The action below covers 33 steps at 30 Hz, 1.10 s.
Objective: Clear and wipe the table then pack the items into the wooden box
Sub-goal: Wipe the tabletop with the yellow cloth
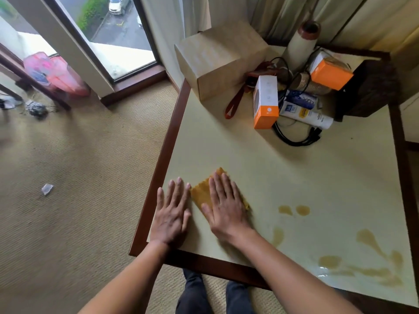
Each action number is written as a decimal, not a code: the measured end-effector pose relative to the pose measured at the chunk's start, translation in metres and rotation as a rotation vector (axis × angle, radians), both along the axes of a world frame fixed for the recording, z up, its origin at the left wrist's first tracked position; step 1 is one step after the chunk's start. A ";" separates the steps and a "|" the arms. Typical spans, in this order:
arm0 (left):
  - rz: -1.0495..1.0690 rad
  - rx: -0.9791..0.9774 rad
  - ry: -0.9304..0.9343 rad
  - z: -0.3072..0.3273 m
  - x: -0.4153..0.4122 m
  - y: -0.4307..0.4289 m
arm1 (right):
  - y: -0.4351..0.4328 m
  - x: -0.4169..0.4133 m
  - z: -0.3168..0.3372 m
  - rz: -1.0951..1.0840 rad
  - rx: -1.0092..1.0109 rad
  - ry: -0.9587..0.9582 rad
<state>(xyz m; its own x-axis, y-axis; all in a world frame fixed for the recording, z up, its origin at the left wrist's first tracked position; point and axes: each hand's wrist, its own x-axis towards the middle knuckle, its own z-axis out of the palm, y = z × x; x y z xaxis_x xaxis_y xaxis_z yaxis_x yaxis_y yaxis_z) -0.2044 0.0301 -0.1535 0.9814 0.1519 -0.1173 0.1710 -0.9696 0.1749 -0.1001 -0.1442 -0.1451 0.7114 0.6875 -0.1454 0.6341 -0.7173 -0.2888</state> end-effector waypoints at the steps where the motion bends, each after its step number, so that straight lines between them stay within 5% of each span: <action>1: -0.001 -0.001 0.001 0.000 0.000 0.001 | -0.016 -0.012 -0.003 0.024 -0.001 -0.028; 8: 0.026 -0.010 0.019 0.005 0.000 -0.004 | -0.122 0.025 -0.005 -0.334 -0.084 -0.098; 12: 0.008 0.030 0.027 0.004 0.003 -0.004 | -0.107 0.010 -0.001 -0.565 -0.078 -0.047; 18: 0.007 0.013 0.030 0.006 0.001 -0.004 | -0.018 -0.089 0.005 -0.272 -0.040 0.034; 22: 0.026 0.023 0.043 0.008 0.001 -0.006 | -0.052 -0.098 0.005 -0.121 -0.072 -0.011; 30: 0.021 0.063 0.051 0.007 0.001 -0.006 | -0.114 -0.063 0.002 -0.567 -0.133 -0.031; 33: 0.025 0.056 0.054 0.005 0.000 -0.005 | -0.080 -0.094 0.004 -0.419 -0.103 -0.026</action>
